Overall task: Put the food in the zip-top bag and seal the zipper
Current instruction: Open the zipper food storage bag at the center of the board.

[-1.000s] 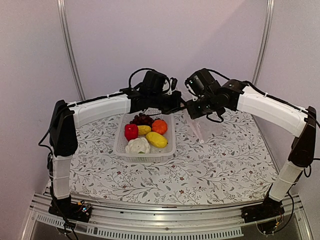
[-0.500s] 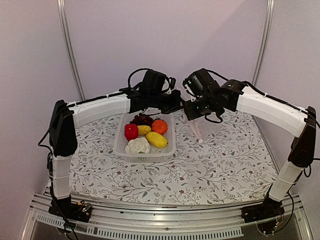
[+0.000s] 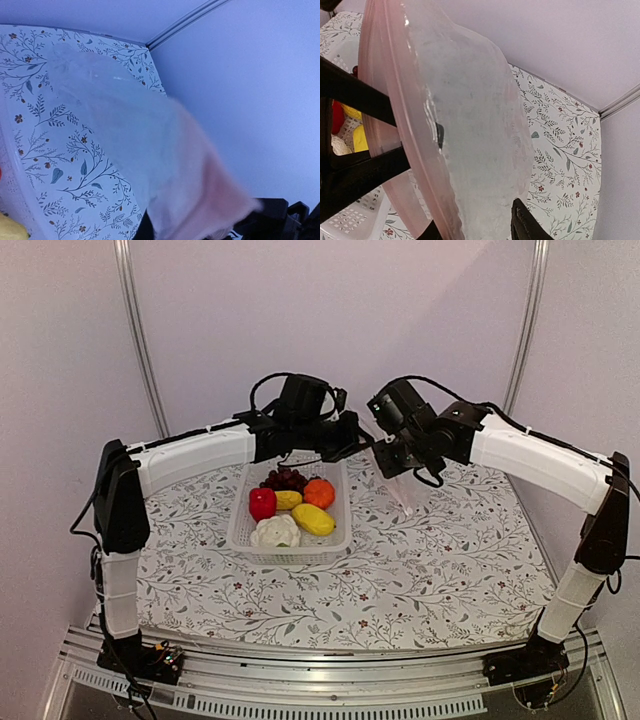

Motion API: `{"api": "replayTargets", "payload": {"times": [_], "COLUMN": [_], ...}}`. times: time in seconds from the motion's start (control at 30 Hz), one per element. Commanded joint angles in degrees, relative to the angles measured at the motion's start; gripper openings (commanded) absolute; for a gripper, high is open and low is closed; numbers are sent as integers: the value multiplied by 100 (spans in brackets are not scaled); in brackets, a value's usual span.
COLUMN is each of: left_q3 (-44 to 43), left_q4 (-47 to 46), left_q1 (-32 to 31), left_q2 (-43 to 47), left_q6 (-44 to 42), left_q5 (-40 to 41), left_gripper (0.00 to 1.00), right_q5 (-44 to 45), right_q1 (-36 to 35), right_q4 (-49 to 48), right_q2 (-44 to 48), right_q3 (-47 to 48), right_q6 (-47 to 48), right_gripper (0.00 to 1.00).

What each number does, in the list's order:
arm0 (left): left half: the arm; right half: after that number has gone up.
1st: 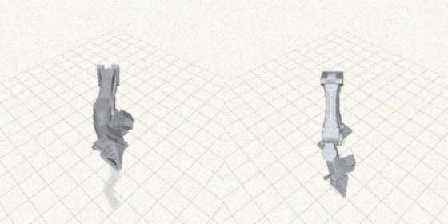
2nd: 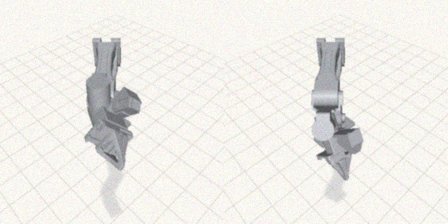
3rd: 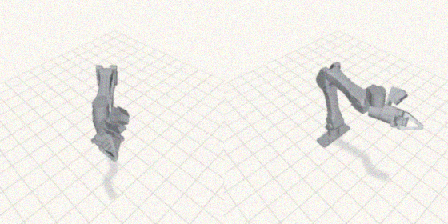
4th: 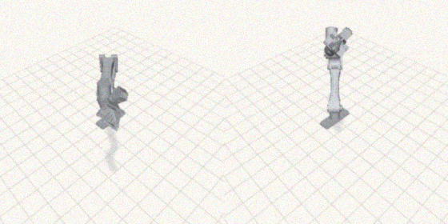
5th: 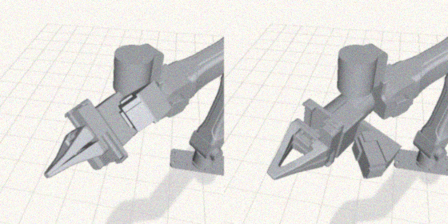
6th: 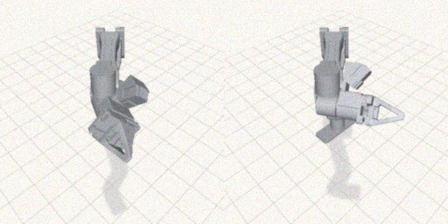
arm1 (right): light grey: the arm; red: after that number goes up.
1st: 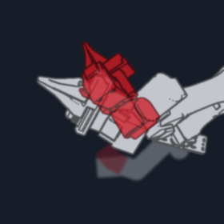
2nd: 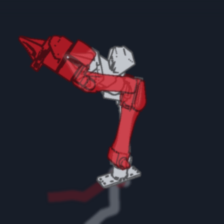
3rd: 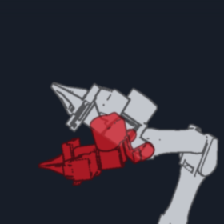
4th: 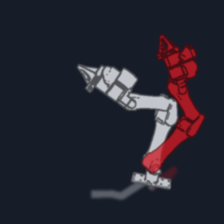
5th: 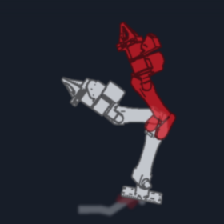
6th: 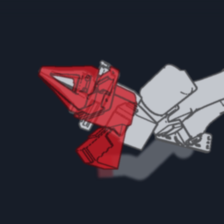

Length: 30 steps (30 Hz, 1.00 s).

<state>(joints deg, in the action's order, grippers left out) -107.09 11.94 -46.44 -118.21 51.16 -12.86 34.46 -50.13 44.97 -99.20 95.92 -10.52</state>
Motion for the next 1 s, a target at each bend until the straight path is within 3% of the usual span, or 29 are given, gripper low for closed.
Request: {"api": "replayTargets", "payload": {"times": [0.0, 0.13, 0.2, 0.3, 0.5, 0.63, 0.73, 0.97], "left_q3": [32, 91, 71, -47, -237, -386, -434, 749], "left_q4": [-128, -46, 36, 213, 493, 79, 227, 1231], "left_q1": [12, 13, 29, 29, 21, -102, -222, 37], "left_q2": [259, 224, 196, 167, 192, 253, 511, 1535], "left_q6": [37, 95, 93, -18, -344, -1055, -1855, -2204], "left_q5": [-59, -87, -89, -64, 1, -493, -229, 827], "left_gripper": [0, 0, 7, 24, 27, 48, 66, 71], "right_q5": [278, 533, 612, 607, 580, 388, 412, 372], "right_q1": [-14, 74, 253, 603, 998, 1014, 1054, 1471], "right_q4": [-76, -255, -258, -253, -252, -164, -95, -75], "right_q2": [-116, 170, 336, 483, 805, 824, 814, 1043], "right_q3": [-154, -114, -66, -105, -152, -195, -267, -557], "right_q6": [-11, 4, 98, 224, 404, 341, 248, 234], "right_gripper": [29, 11, 0, 0, 0, 0, 0, 0]}}
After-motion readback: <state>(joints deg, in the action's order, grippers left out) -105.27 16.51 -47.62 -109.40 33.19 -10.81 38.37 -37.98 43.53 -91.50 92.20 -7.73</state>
